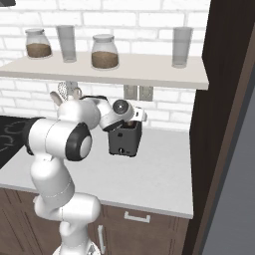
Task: Start the toaster. Once the lever pops up, take the bread to the plate on the dining counter.
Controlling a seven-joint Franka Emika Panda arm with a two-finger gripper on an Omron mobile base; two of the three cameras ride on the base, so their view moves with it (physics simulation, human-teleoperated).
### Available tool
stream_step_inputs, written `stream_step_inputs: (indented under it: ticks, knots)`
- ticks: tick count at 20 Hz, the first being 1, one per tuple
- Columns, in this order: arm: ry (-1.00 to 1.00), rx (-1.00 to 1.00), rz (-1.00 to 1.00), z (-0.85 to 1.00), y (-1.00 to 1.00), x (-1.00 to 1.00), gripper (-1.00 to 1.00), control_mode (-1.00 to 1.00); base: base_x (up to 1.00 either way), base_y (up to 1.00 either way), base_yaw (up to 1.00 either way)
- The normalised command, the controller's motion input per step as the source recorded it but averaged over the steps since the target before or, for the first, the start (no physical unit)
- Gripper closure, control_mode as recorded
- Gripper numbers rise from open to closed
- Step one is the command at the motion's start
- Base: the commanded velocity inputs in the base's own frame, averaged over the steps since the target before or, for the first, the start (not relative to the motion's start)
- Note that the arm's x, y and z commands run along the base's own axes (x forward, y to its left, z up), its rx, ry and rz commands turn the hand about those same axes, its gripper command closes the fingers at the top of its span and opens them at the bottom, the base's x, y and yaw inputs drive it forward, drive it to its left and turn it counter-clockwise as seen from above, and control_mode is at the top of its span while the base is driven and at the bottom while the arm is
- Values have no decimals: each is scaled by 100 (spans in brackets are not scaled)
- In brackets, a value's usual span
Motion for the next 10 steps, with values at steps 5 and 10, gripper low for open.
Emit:
stream_step_inputs:
  ticks: [5, 10]
  knots:
    - [-3, 0, 0, 25, 6, -3, 100, -100, 0, 0, 0]
    - [-2, 0, 0, 32, 3, -13, 100, -100, 0, 0, 0]
